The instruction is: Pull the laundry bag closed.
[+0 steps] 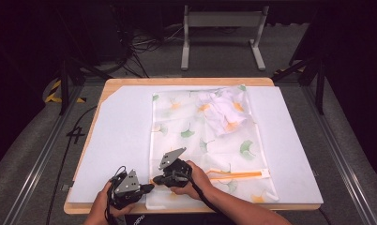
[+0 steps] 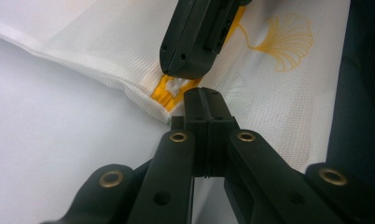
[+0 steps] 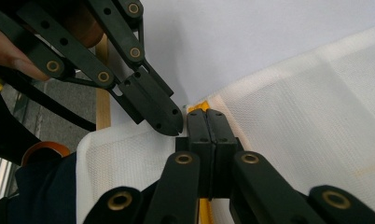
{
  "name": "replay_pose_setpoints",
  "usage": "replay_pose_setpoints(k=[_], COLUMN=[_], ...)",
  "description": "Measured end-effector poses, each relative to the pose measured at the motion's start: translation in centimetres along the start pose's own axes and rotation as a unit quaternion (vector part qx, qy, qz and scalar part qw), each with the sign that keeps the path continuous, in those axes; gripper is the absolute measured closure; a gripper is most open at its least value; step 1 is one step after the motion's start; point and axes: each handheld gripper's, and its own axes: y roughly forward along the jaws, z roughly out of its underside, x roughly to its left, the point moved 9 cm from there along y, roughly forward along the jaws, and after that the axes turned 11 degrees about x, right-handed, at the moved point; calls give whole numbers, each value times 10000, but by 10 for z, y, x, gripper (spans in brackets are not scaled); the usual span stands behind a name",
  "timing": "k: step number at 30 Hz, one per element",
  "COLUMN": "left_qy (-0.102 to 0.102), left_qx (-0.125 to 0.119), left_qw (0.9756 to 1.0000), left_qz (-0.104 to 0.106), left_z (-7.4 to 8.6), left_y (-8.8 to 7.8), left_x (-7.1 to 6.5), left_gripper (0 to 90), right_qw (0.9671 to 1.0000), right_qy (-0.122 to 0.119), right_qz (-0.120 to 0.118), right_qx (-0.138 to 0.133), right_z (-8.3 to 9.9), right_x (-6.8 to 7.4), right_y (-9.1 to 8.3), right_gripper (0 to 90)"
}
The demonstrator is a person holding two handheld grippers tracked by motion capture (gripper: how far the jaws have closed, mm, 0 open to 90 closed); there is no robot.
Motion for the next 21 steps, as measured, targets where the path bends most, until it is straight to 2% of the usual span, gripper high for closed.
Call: replay_pose_setpoints(k=[21], left_qy=[-75], left_qx=[-36], left_qw=[10000], left_qz=[42], left_z=[0], left_y=[0], left_x=[1], left_gripper=[900], right_qw=[9991], right_qy=[-133], right_qz=[349], right_qx=[218], right_z=[7], right_x=[-1], right_y=[-4], right_gripper=[900])
